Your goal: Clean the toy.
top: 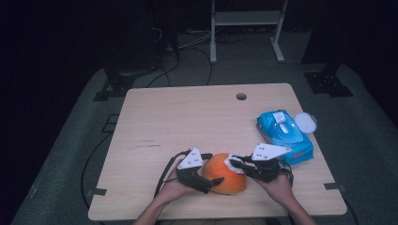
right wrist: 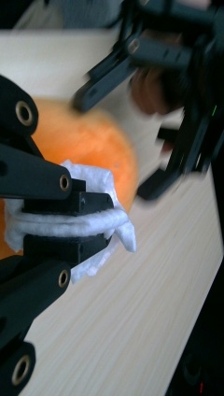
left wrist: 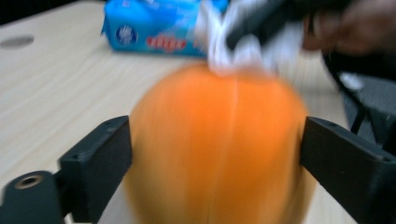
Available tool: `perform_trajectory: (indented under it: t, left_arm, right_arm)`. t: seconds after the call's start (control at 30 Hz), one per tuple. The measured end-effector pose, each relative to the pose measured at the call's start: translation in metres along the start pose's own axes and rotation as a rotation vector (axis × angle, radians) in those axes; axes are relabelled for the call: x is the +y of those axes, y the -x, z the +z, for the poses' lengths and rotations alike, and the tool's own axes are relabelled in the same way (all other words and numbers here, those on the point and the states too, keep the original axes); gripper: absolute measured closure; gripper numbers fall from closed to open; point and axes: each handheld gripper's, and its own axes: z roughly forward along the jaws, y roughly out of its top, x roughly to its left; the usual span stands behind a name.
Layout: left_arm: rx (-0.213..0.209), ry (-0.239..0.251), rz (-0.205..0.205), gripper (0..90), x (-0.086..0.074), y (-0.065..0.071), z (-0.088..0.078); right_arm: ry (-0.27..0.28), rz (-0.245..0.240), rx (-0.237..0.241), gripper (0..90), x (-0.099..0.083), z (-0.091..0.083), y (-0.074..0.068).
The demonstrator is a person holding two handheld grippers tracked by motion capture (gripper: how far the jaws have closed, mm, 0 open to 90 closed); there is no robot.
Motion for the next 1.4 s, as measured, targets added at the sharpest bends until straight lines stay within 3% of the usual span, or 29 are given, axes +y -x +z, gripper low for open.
perform_trajectory:
  t: [0.03, 0.1, 0.2, 0.33, 0.37, 0.4, 0.43, 0.47, 0.53, 0.57, 0.6, 0.67, 0.8, 0.87, 0.93, 0.97, 1.07, 1.13, 1.3, 1.37, 1.4]
  left_arm:
    - [0.003, -0.014, 0.026, 10.9, -0.002, 0.001, 0.0]
    - [-0.002, -0.012, 0.014, 21.7, -0.008, -0.002, -0.004]
    - [-0.005, -0.023, -0.013, 27.4, -0.012, -0.008, -0.011]
    - [-0.007, -0.019, -0.023, 26.9, -0.013, -0.011, -0.013]
    - [-0.005, -0.017, -0.016, 19.2, -0.011, -0.01, -0.012]
    - [-0.002, -0.006, -0.012, 19.2, -0.007, -0.009, -0.01]
    - [-0.003, 0.002, -0.011, 13.5, -0.004, -0.007, -0.008]
    - [-0.007, -0.005, 0.013, 10.8, -0.001, -0.003, -0.004]
    - [-0.005, -0.014, 0.035, 14.4, -0.002, -0.002, -0.004]
    - [-0.001, -0.017, 0.031, 25.4, -0.006, -0.004, -0.008]
    - [-0.001, -0.017, 0.031, 28.2, -0.006, -0.004, -0.008]
    - [-0.004, -0.018, -0.016, 31.2, -0.011, -0.012, -0.014]
    - [0.008, -0.017, -0.055, 32.9, -0.016, -0.02, -0.021]
    - [0.011, -0.021, -0.076, 33.2, -0.017, -0.024, -0.023]
    - [0.017, -0.017, -0.093, 33.1, -0.018, -0.026, -0.023]
    - [0.02, -0.015, -0.111, 32.8, -0.019, -0.027, -0.023]
    - [0.015, -0.009, -0.127, 32.5, -0.02, -0.03, -0.023]
    - [0.01, -0.004, -0.136, 32.4, -0.021, -0.03, -0.024]
    - [0.007, -0.001, -0.134, 32.2, -0.022, -0.031, -0.024]
    - [0.004, 0.001, -0.136, 31.8, -0.023, -0.032, -0.024]
    - [0.004, 0.006, -0.145, 31.3, -0.024, -0.033, -0.025]
  right_arm:
    - [-0.003, -0.014, 0.012, 81.1, 0.002, 0.004, -0.004]
    - [-0.021, -0.057, 0.004, 81.1, 0.004, 0.008, -0.009]
    - [-0.017, -0.022, 0.011, 81.1, 0.001, 0.004, -0.003]
    - [-0.027, 0.005, -0.029, 81.1, -0.007, -0.006, 0.006]
    - [-0.019, 0.017, -0.028, 81.1, -0.007, -0.006, 0.006]
    - [-0.019, 0.017, -0.028, 81.1, -0.007, -0.006, 0.006]
    - [-0.013, 0.019, -0.022, 81.1, -0.005, -0.005, 0.004]
    - [-0.001, 0.005, 0.001, 81.1, -0.001, 0.002, -0.001]
    - [0.0, 0.002, 0.013, 81.1, 0.001, 0.004, -0.003]
    - [-0.01, -0.023, 0.014, 81.1, 0.003, 0.007, -0.006]
    - [-0.012, -0.02, 0.013, 81.1, 0.002, 0.006, -0.005]
    - [-0.011, 0.002, 0.008, 81.1, -0.001, 0.002, 0.0]
    - [-0.026, 0.02, -0.032, 81.1, -0.008, -0.005, 0.009]
    - [-0.051, 0.003, -0.052, 81.1, -0.011, -0.007, 0.009]
    - [-0.039, 0.004, -0.031, 81.2, -0.011, -0.008, 0.004]
    - [-0.021, 0.002, 0.022, 81.2, -0.008, -0.006, -0.003]
    - [-0.013, -0.012, 0.057, 81.1, -0.006, -0.003, -0.008]
    - [-0.028, -0.035, 0.044, 81.2, -0.004, 0.0, -0.011]
    - [-0.025, 0.052, 0.007, 81.2, -0.01, -0.001, 0.011]
    - [-0.031, 0.077, 0.01, 81.2, -0.014, -0.002, 0.016]
    - [-0.025, 0.088, 0.037, 81.1, -0.016, -0.005, 0.013]
